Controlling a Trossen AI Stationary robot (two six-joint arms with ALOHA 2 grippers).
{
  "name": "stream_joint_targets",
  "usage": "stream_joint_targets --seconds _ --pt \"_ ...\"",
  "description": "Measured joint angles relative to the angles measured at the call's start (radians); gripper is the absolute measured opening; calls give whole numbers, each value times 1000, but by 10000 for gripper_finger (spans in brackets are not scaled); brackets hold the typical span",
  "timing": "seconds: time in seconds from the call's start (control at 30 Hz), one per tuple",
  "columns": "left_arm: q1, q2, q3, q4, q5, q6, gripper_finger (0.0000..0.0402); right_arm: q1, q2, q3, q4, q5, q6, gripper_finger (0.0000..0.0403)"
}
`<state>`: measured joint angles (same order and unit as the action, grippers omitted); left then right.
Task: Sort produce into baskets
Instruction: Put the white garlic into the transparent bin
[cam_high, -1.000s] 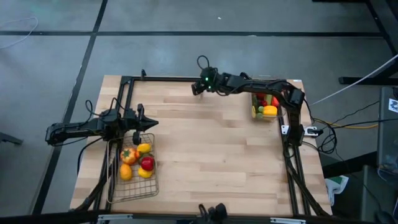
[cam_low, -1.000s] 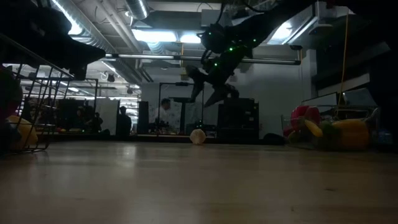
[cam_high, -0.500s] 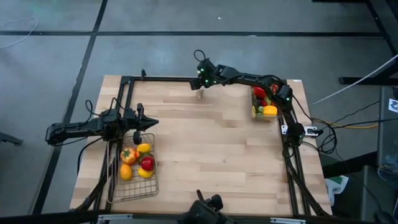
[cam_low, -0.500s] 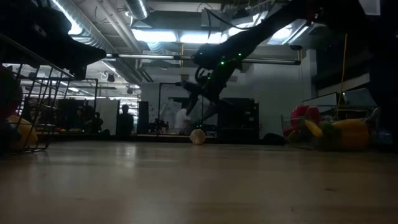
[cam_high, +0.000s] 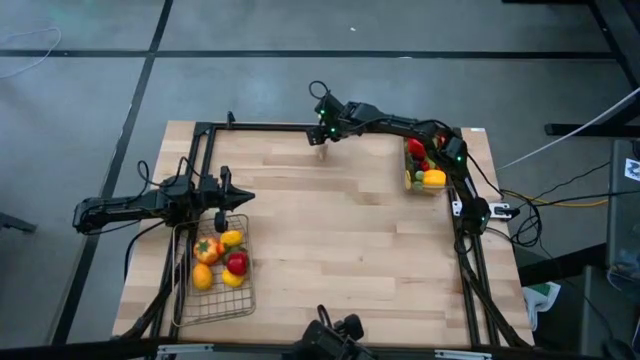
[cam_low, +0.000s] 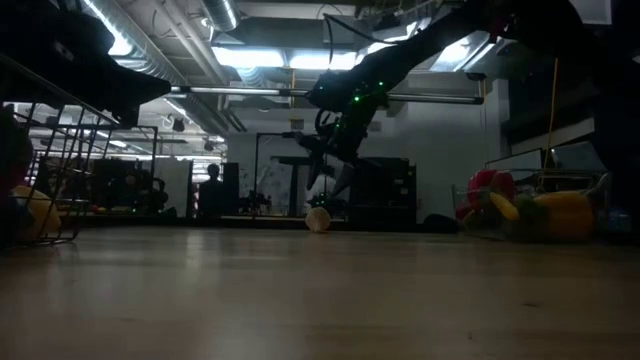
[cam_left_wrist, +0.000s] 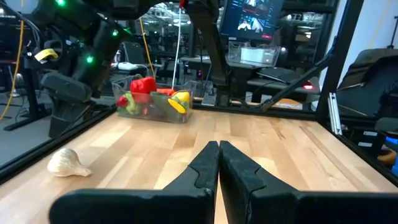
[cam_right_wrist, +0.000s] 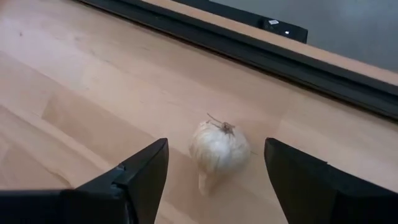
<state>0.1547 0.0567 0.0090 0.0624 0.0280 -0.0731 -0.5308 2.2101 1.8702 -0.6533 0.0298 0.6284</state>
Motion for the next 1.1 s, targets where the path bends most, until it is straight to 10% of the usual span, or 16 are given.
stream_joint_targets --seconds 1.1 --pt "0 0 0 -33 1 -5 10 7 130 0 38 -65 82 264"
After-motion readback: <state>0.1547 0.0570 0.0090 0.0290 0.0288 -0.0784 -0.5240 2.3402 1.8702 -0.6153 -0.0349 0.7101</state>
